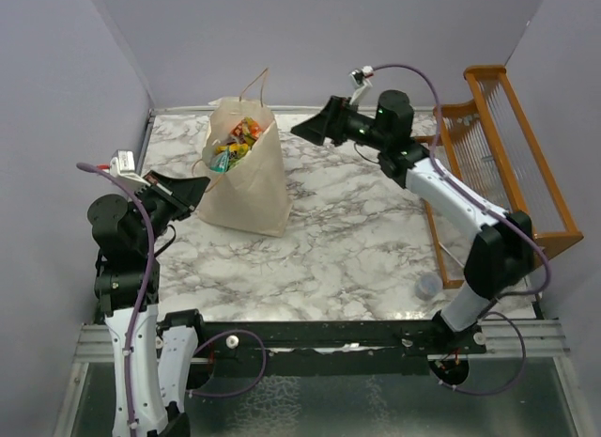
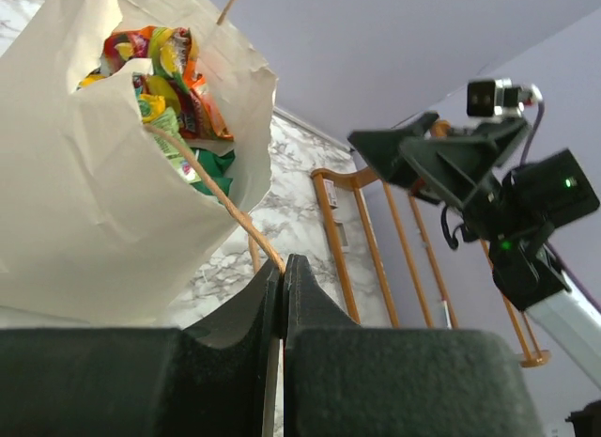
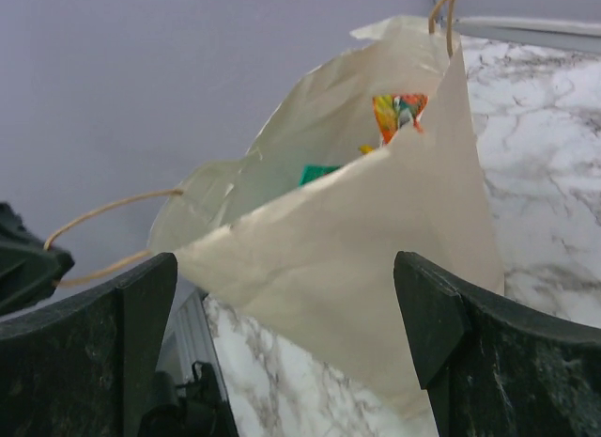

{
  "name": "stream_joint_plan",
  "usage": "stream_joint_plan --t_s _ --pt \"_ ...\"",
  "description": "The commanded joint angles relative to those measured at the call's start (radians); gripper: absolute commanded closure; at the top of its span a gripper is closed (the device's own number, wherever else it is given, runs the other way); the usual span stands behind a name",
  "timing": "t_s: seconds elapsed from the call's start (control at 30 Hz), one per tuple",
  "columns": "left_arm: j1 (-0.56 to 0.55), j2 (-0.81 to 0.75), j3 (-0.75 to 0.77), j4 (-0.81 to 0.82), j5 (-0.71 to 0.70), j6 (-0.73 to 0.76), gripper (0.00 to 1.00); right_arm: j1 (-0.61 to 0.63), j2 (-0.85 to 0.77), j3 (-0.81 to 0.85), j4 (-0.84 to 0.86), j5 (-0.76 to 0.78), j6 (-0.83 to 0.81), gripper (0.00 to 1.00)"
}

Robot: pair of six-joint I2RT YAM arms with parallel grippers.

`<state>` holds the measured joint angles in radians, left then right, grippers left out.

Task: Take the snacks out of the paper bag
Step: Adjust the paper bag at the center of the board.

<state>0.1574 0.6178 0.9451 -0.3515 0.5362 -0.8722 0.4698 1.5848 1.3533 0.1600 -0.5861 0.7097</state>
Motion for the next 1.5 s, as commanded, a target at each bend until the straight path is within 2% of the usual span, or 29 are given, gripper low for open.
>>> stream_joint_plan --t_s 0.0,0.27,0.5,0.53,0.63,0.77,0.8,0.83,0.87,0.93,1.0,1.13,1.3,1.47 --pt "-0.015 -0.037 0.014 -0.113 -0.072 0.085 1.0 0.049 0.238 0.234 0.042 0.09 -0.005 0.01" --pt "-0.053 -0.047 0.097 -0.262 -0.246 0.208 1.0 0.063 0.603 0.678 -0.011 0.123 -0.016 0.01" --pt "-0.075 -0.035 0.109 -0.278 -0.269 0.223 1.0 0.102 0.832 0.935 0.035 0.163 -0.004 0.1" --pt "-0.077 -0.032 0.112 -0.283 -0.271 0.226 1.0 0.103 0.863 0.996 0.034 0.155 0.014 0.15" --pt "-0.085 -0.027 0.122 -0.3 -0.293 0.231 1.0 0.105 0.905 1.039 0.065 0.15 0.06 0.34" --pt "-0.093 -0.009 0.15 -0.308 -0.334 0.242 1.0 0.107 0.901 1.017 0.142 0.188 0.087 0.45" --pt "-0.092 -0.003 0.159 -0.305 -0.343 0.242 1.0 0.107 0.902 1.027 0.145 0.198 0.079 0.51" --pt "-0.093 0.006 0.169 -0.3 -0.352 0.241 1.0 0.107 0.903 1.04 0.133 0.215 0.063 0.59" --pt "-0.092 0.018 0.182 -0.297 -0.362 0.238 1.0 0.107 0.898 1.048 0.109 0.24 0.053 0.74" --pt "-0.091 0.046 0.209 -0.282 -0.384 0.233 1.0 0.106 0.865 1.022 0.073 0.263 0.048 0.91" --pt "-0.091 0.082 0.243 -0.25 -0.397 0.236 1.0 0.105 0.796 0.93 0.084 0.254 0.023 0.98" --pt "-0.092 0.196 0.353 -0.214 -0.438 0.269 1.0 0.105 0.614 0.673 0.149 0.27 0.004 0.99" --pt "-0.091 0.355 0.536 -0.193 -0.482 0.323 1.0 0.105 0.456 0.497 0.139 0.247 -0.035 0.99" --pt "-0.091 0.49 0.681 -0.12 -0.565 0.352 1.0 0.115 0.276 0.221 0.247 0.125 0.043 0.99"
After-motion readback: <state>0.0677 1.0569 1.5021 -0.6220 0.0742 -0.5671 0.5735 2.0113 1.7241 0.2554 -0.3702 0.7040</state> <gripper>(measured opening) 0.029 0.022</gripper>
